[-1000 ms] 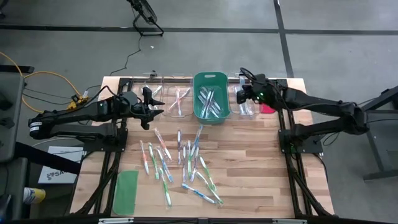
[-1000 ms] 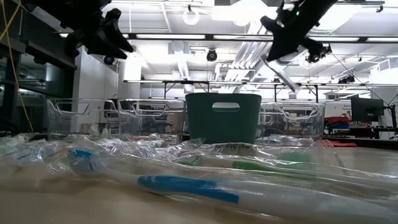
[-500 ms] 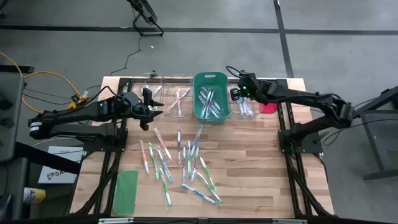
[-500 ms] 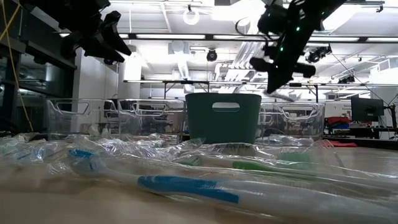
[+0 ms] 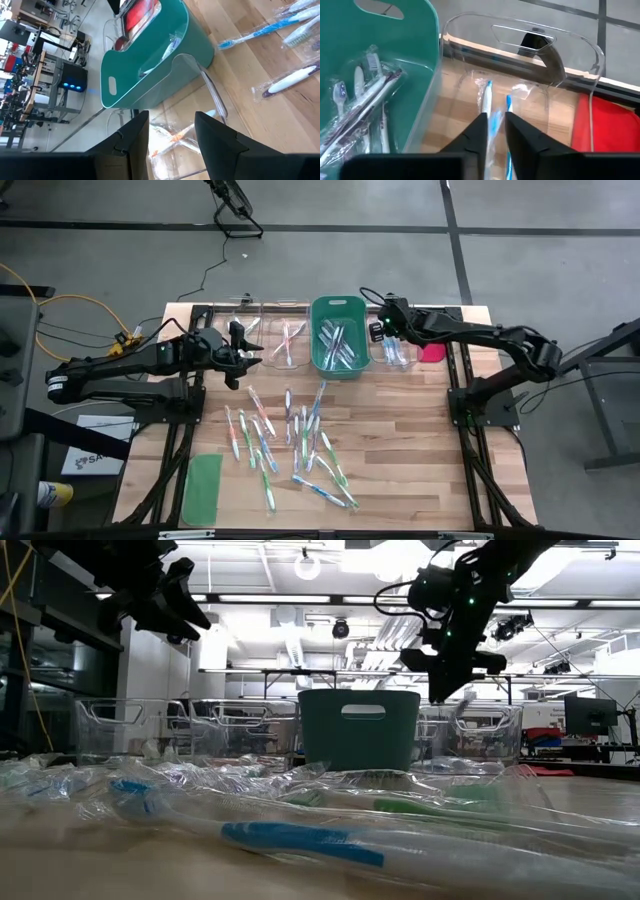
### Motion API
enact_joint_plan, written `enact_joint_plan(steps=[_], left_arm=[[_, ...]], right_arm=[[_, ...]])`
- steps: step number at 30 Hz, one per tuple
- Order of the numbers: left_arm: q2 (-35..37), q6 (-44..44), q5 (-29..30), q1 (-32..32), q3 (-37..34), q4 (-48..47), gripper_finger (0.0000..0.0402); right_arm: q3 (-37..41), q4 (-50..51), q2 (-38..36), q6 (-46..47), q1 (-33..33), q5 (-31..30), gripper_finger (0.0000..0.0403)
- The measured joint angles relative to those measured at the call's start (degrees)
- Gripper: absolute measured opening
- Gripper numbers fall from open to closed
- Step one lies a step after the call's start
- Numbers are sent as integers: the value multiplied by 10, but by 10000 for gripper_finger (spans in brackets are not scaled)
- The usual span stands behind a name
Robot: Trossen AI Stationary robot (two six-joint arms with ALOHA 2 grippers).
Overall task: Pick & Place Toothbrushes
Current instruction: Put the blue toothbrush into the right transparent bin, then put the green toothbrush into the left transparent bin
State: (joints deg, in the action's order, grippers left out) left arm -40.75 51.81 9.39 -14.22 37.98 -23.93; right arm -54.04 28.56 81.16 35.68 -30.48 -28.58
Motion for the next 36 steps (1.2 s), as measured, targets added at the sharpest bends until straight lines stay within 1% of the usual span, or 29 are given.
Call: enact_joint_plan(steps=[5,8,12,16,21,24,30,36], left_arm=[[0,-3,0,0,0,-3,155],[0,-3,0,0,0,-3,155],[0,-3,0,0,0,-3,155],[0,-10,0,0,0,-3,155],[0,-11,0,0,0,-3,155],[0,-11,0,0,0,-3,155],[0,-11,0,0,0,-3,155],[0,-11,0,0,0,-3,155]], right_arm=[[0,0,-1,0,-2,2,127],[0,8,-16,0,1,26,149],[0,12,-55,1,12,67,160],[0,12,-106,6,42,132,156],[0,12,-141,12,121,189,152],[0,12,-144,35,184,190,152],[0,10,-108,93,313,148,152],[0,-8,-34,92,431,86,152]])
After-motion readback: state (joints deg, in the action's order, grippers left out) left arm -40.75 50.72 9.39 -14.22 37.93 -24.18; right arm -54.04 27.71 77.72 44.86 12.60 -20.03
